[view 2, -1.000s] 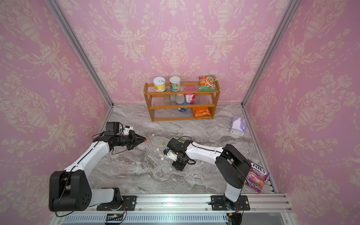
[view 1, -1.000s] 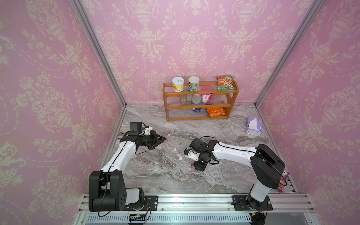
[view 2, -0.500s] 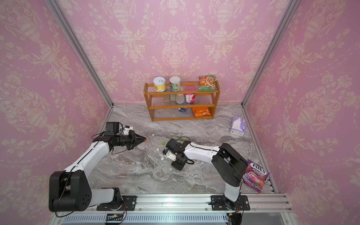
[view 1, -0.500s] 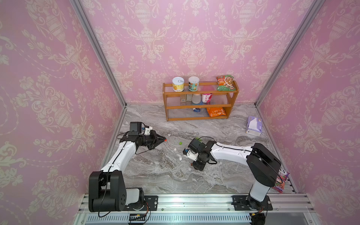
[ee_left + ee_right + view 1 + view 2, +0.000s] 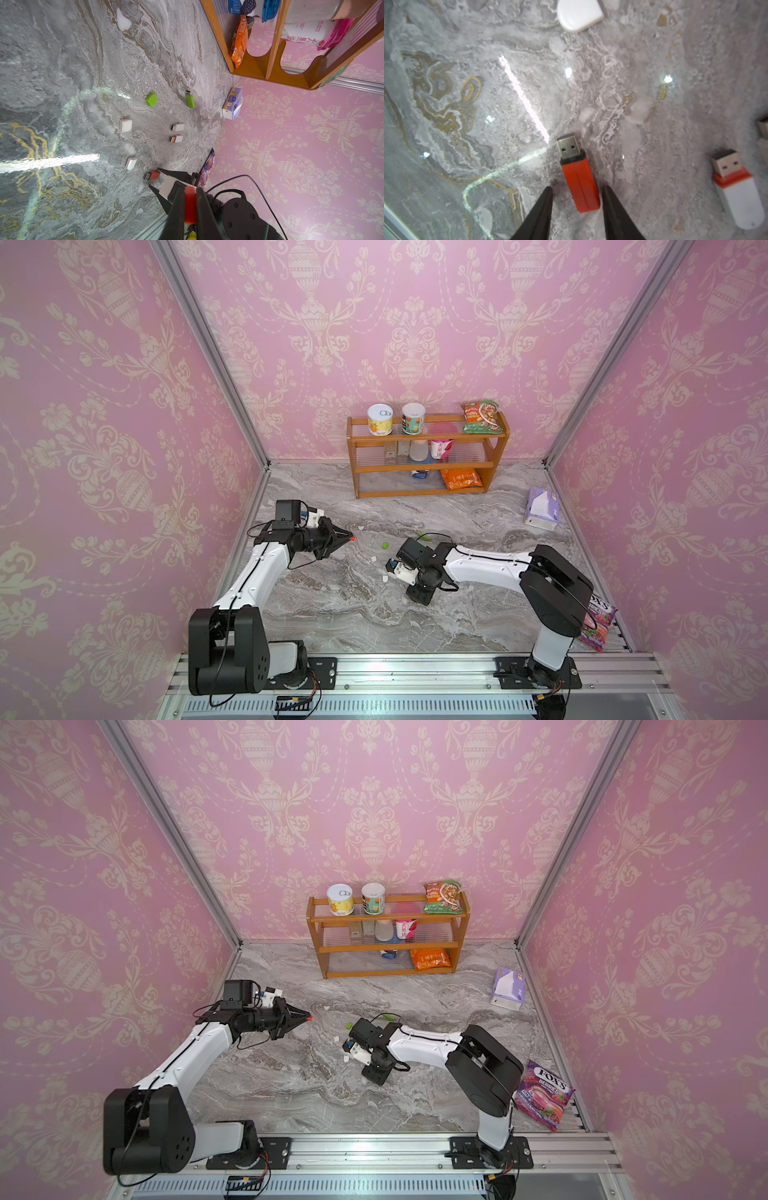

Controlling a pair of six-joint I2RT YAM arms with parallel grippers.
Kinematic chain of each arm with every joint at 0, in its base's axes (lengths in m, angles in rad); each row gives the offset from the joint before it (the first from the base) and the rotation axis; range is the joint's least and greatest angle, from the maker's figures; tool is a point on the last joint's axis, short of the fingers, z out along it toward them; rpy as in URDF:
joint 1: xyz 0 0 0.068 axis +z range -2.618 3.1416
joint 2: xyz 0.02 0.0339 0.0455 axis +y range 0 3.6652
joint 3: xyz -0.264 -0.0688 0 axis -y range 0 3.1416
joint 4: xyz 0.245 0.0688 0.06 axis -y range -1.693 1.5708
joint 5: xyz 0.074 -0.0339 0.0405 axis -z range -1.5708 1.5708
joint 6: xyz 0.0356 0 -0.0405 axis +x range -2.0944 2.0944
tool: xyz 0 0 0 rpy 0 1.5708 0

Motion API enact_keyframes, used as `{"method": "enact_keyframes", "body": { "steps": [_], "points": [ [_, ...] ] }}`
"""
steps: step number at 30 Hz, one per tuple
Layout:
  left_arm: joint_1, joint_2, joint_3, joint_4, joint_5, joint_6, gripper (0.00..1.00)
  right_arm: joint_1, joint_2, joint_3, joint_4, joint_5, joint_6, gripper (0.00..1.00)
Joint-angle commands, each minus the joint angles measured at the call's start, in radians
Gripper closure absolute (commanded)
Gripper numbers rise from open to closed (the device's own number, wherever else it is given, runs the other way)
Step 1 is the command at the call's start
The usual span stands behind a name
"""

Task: Close the usb drive cover
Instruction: Pick up the USB drive from the center of the board.

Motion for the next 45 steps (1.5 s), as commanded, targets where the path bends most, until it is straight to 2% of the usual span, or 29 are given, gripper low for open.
{"method": "enact_keyframes", "body": {
  "steps": [1,7,8,12,14,19,25,32,35,41,45],
  "points": [
    [0.012,-0.023,-0.007,-0.008,0.017,0.006,1.00,0.008,0.029,0.004,-0.043,0.025,-0.019,0.59],
    [0.013,-0.023,-0.007,-0.009,0.019,0.008,1.00,0.015,0.056,0.018,-0.064,0.041,-0.029,0.66],
    [0.015,-0.025,-0.007,-0.009,0.019,0.008,1.00,0.018,0.063,0.021,-0.067,0.044,-0.034,0.70],
    [0.016,-0.020,-0.011,-0.007,0.019,0.008,1.00,0.029,0.087,0.032,-0.077,0.059,-0.034,0.93],
    [0.016,-0.017,-0.016,-0.001,0.017,0.007,1.00,0.029,0.087,0.032,-0.070,0.072,-0.021,0.99],
    [0.016,-0.018,-0.024,0.017,0.012,0.008,1.00,0.007,0.037,0.038,-0.035,0.068,0.010,1.00],
    [-0.018,-0.024,0.008,0.019,0.023,0.033,1.00,-0.072,-0.092,0.092,0.046,-0.110,0.053,1.00],
    [-0.137,0.008,0.090,-0.015,-0.029,0.091,1.00,-0.136,-0.166,0.161,0.052,-0.257,0.089,1.00],
    [-0.174,0.023,0.089,0.066,-0.029,0.044,1.00,-0.136,-0.193,0.174,0.060,-0.282,0.105,1.00],
    [-0.207,0.070,0.128,0.072,0.054,0.054,1.00,-0.137,-0.292,0.139,0.092,-0.274,0.099,1.00],
    [-0.212,0.081,0.163,0.014,0.090,0.104,1.00,-0.137,-0.318,0.156,0.043,-0.284,0.063,1.00]
  ]
}}
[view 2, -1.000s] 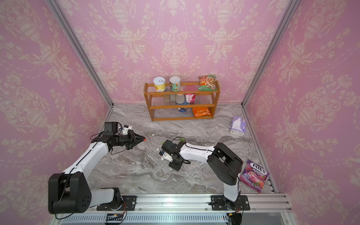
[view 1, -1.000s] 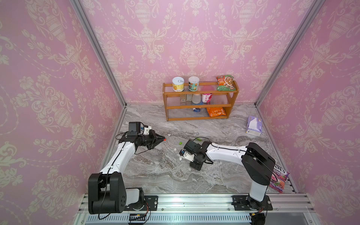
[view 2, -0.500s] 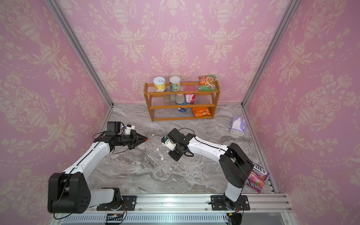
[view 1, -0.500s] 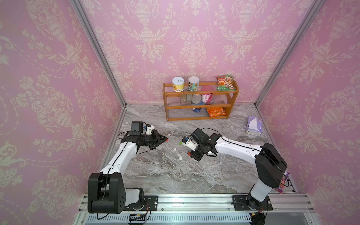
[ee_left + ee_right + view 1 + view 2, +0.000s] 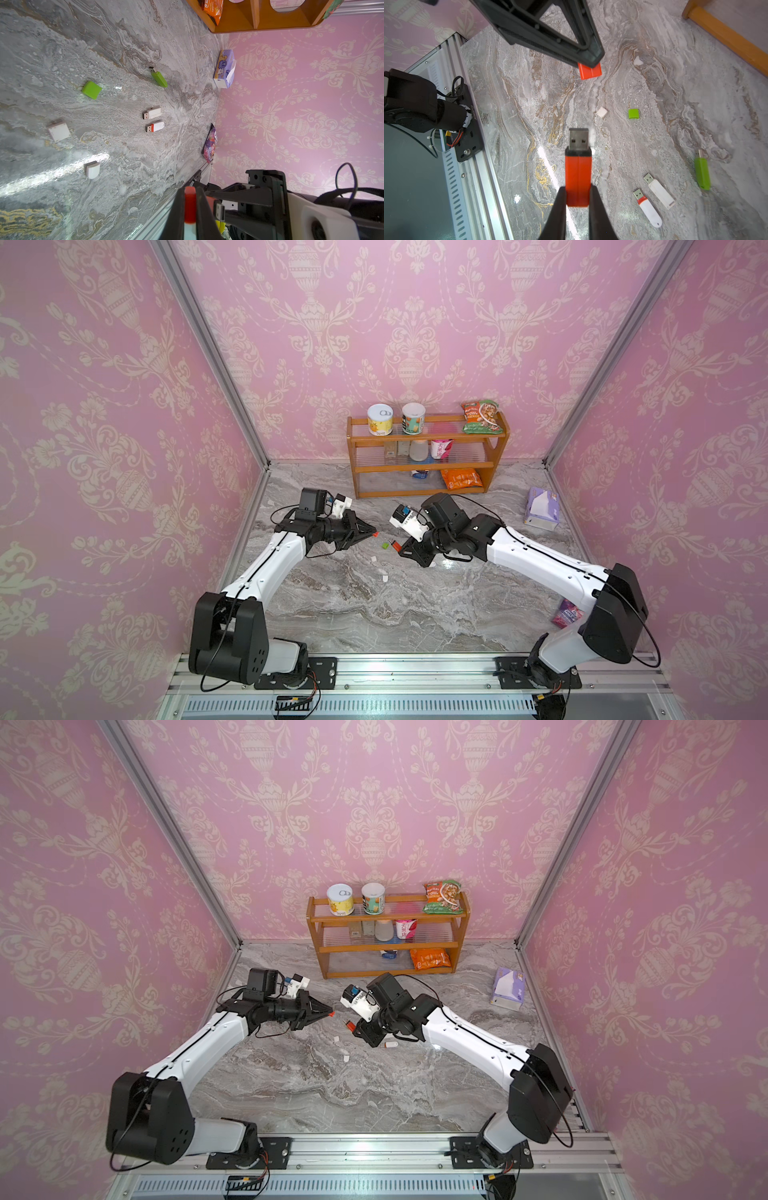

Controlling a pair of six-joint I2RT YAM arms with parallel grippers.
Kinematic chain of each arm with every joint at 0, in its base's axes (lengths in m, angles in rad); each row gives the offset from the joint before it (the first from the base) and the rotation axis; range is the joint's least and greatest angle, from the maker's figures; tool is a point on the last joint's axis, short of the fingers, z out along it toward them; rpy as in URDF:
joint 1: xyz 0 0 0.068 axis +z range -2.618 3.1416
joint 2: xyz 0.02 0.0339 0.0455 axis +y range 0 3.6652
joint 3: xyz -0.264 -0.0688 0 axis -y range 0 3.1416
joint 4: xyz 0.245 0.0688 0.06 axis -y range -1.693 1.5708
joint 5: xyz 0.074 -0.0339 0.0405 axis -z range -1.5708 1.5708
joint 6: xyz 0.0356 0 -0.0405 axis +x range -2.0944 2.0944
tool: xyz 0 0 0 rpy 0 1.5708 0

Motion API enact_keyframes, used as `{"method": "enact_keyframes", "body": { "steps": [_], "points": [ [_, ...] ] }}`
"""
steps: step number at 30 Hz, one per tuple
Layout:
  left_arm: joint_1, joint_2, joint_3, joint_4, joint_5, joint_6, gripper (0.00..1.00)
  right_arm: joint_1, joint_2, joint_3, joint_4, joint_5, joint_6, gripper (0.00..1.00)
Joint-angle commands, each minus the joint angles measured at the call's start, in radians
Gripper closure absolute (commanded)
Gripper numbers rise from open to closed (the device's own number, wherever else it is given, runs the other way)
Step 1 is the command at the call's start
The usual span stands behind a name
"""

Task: Close the usb drive cover
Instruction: Close the cover of the USB drive.

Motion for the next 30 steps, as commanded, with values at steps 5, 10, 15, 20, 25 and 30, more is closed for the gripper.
{"method": "enact_keyframes", "body": {
  "steps": [5,10,15,20,25,30],
  "points": [
    [-0.055,0.024,0.081,-0.025,0.112,0.058,1.00,0.003,-0.025,0.050,-0.100,-0.058,-0.084,1.00],
    [-0.083,0.027,0.102,-0.042,0.124,0.080,1.00,0.003,-0.013,0.096,-0.171,-0.043,-0.132,1.00],
    [-0.099,0.042,0.117,-0.075,0.130,0.110,1.00,-0.001,-0.005,0.100,-0.160,-0.024,-0.140,1.00],
    [-0.102,0.046,0.116,-0.093,0.117,0.125,1.00,-0.011,0.006,0.089,-0.154,0.000,-0.142,1.00],
    [-0.103,0.043,0.119,-0.083,0.120,0.120,1.00,-0.014,0.015,0.092,-0.158,0.003,-0.147,1.00],
    [-0.104,0.047,0.125,-0.085,0.122,0.122,1.00,-0.031,0.018,0.084,-0.138,-0.012,-0.150,1.00]
  ]
}}
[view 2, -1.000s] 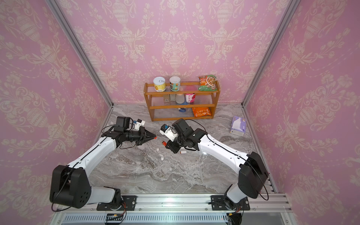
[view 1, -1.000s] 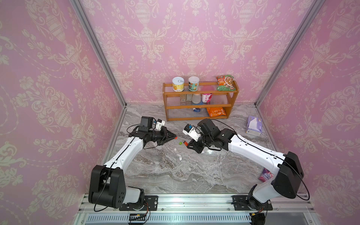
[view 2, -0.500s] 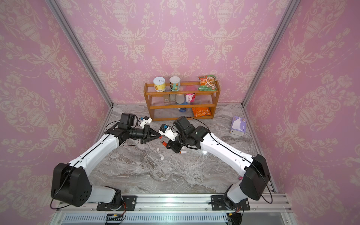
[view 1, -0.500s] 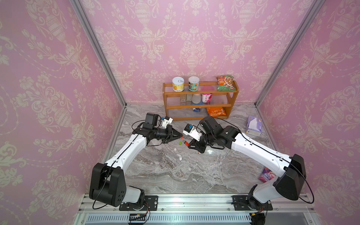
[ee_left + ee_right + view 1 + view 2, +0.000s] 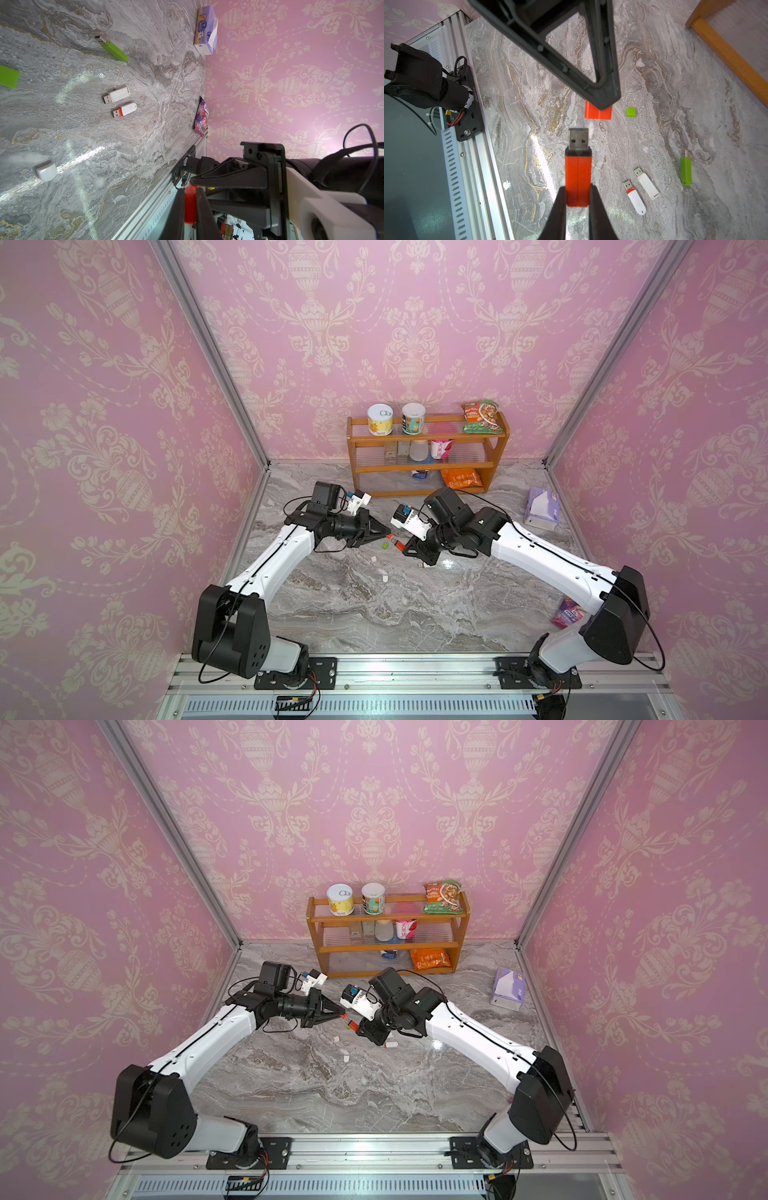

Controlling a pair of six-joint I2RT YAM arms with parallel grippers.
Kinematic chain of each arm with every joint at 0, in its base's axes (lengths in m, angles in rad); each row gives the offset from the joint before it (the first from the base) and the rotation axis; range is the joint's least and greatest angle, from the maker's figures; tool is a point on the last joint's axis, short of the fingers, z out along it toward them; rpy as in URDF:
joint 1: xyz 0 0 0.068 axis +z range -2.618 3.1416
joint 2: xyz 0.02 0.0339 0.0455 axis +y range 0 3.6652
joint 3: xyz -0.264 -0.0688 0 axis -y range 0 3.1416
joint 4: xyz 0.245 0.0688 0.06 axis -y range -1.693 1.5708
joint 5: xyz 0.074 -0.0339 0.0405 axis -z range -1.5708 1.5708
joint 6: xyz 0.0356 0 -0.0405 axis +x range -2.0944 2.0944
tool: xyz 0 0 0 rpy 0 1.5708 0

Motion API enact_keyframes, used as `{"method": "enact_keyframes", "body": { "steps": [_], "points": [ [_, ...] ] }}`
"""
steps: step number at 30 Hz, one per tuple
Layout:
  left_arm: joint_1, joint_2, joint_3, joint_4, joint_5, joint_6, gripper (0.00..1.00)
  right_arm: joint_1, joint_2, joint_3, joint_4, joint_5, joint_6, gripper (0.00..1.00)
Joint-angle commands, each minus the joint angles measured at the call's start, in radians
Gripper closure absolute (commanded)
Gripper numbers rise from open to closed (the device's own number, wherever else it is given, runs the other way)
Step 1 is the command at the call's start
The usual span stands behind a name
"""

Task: Close the usb drive cover
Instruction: Close the cover of the USB drive.

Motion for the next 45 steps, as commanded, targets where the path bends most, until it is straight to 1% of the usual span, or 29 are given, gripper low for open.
{"method": "enact_keyframes", "body": {
  "steps": [1,11,17,36,38,42,45],
  "points": [
    [-0.007,0.010,0.031,-0.018,0.020,0.034,1.00,-0.017,0.011,0.001,0.005,-0.009,-0.019,1.00],
    [-0.008,0.012,0.034,-0.019,0.021,0.035,1.00,-0.025,0.063,0.040,-0.010,-0.028,-0.035,1.00],
    [-0.007,0.014,0.028,-0.021,0.018,0.036,1.00,-0.027,0.064,0.047,0.005,-0.041,-0.035,1.00],
    [-0.008,0.003,0.018,-0.027,0.027,0.054,1.00,-0.031,0.095,0.113,0.015,-0.016,-0.032,1.00],
    [-0.014,0.006,0.017,-0.033,0.019,0.059,1.00,-0.031,0.093,0.119,0.028,0.004,-0.022,1.00],
    [-0.040,0.031,0.051,-0.134,-0.046,0.132,1.00,-0.033,0.098,0.147,0.055,0.026,0.016,1.00],
    [-0.059,0.036,0.045,-0.117,-0.048,0.127,1.00,-0.034,0.121,0.193,0.044,0.033,0.030,1.00]
  ]
}}
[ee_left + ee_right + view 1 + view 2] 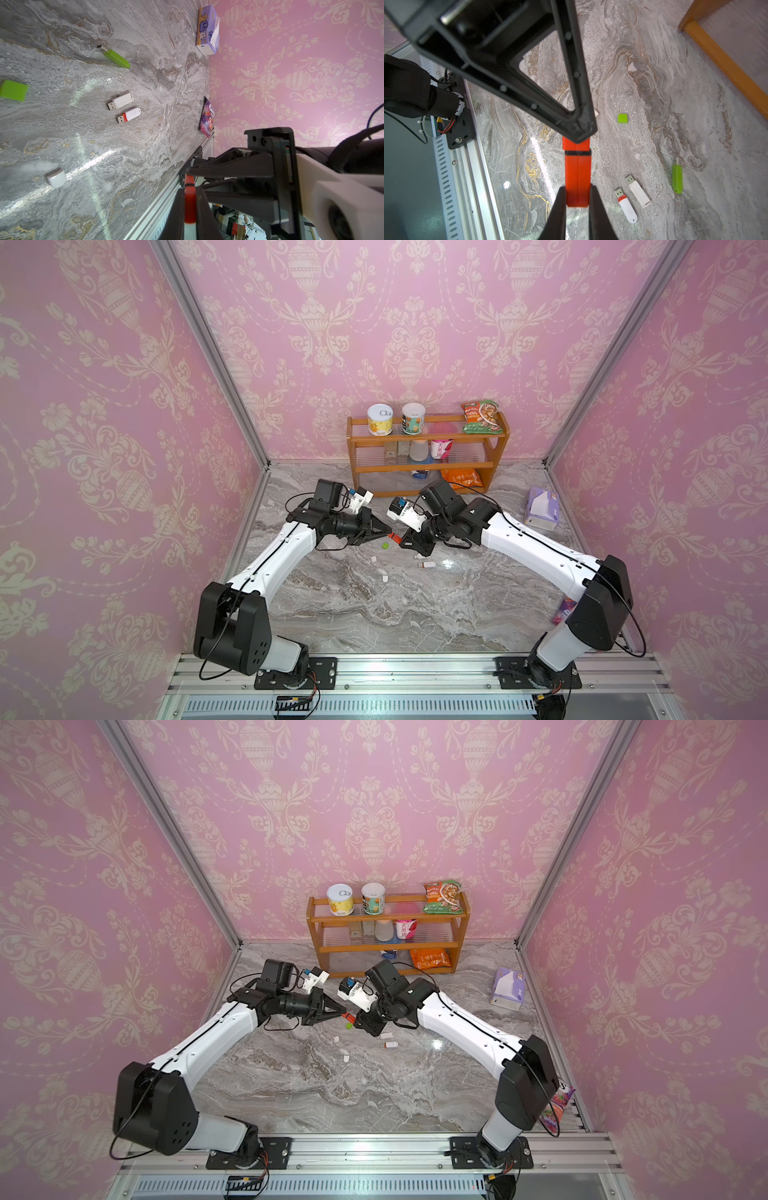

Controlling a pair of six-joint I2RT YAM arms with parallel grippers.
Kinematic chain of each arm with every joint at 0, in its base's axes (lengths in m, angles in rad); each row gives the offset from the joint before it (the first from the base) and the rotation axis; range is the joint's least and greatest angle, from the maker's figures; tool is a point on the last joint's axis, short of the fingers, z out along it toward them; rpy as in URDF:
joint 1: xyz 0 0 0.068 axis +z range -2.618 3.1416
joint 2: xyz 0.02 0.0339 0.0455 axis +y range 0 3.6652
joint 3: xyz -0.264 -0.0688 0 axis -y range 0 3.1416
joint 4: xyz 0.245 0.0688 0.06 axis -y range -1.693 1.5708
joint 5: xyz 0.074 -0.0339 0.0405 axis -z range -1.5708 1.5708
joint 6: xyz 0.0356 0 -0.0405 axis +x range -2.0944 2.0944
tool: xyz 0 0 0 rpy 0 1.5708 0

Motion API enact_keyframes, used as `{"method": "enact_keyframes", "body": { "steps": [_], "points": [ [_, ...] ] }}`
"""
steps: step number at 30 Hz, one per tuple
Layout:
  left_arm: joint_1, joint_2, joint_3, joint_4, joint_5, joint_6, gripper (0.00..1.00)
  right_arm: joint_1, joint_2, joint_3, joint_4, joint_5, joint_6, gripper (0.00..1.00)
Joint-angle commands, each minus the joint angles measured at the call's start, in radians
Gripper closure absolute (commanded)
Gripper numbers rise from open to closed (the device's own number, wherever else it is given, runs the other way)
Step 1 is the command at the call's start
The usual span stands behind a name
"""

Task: Close the usb drive cover
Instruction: Close the cover of the USB drive.

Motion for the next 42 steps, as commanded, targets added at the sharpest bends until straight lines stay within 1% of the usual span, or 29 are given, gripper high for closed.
{"method": "enact_keyframes", "body": {
  "steps": [1,3,6,11,12,13,15,17,19,23,25,27,30,33,37,42],
  "points": [
    [-0.044,0.016,0.009,-0.082,-0.012,0.057,1.00,-0.010,0.028,0.097,0.069,0.033,0.037,1.00],
    [-0.051,0.018,0.013,-0.088,-0.022,0.061,1.00,-0.010,0.046,0.128,0.063,0.037,0.042,1.00],
    [-0.052,0.019,0.004,-0.052,-0.026,0.028,1.00,-0.009,0.052,0.140,0.096,0.037,0.067,1.00],
    [-0.052,0.005,-0.048,0.129,0.046,-0.100,1.00,-0.009,0.012,0.063,0.246,0.104,0.107,1.00],
    [-0.053,0.000,-0.054,0.146,0.055,-0.109,1.00,-0.009,0.000,0.041,0.279,0.114,0.107,1.00],
    [-0.053,-0.004,-0.053,0.136,0.059,-0.098,1.00,-0.010,-0.009,0.024,0.304,0.123,0.104,1.00],
    [-0.054,-0.005,-0.031,0.058,0.055,-0.038,1.00,-0.011,-0.028,-0.009,0.348,0.127,0.093,1.00],
    [-0.062,0.000,-0.014,0.006,0.052,0.006,1.00,-0.017,-0.042,-0.031,0.382,0.110,0.090,1.00],
    [-0.077,0.006,-0.006,-0.004,0.058,0.017,1.00,-0.019,-0.049,-0.043,0.406,0.091,0.081,1.00],
    [-0.134,0.024,0.019,-0.037,0.063,0.060,1.00,-0.021,-0.061,-0.051,0.436,0.017,0.025,1.00],
    [-0.167,0.036,0.035,-0.081,0.064,0.102,1.00,-0.024,-0.070,-0.061,0.449,-0.021,-0.016,1.00],
    [-0.196,0.053,0.054,-0.141,0.059,0.148,1.00,-0.027,-0.072,-0.057,0.437,-0.027,-0.043,1.00],
    [-0.226,0.065,0.057,-0.153,0.062,0.162,1.00,-0.032,-0.072,-0.048,0.406,-0.056,-0.081,1.00],
    [-0.251,0.076,0.061,-0.166,0.071,0.179,1.00,-0.031,-0.094,-0.078,0.428,-0.050,-0.106,1.00],
    [-0.270,0.100,0.074,-0.240,0.067,0.240,1.00,-0.032,-0.122,-0.104,0.435,-0.018,-0.120,1.00],
    [-0.299,0.127,0.065,-0.222,0.064,0.229,1.00,-0.036,-0.151,-0.142,0.498,0.029,-0.099,1.00]
  ]
}}
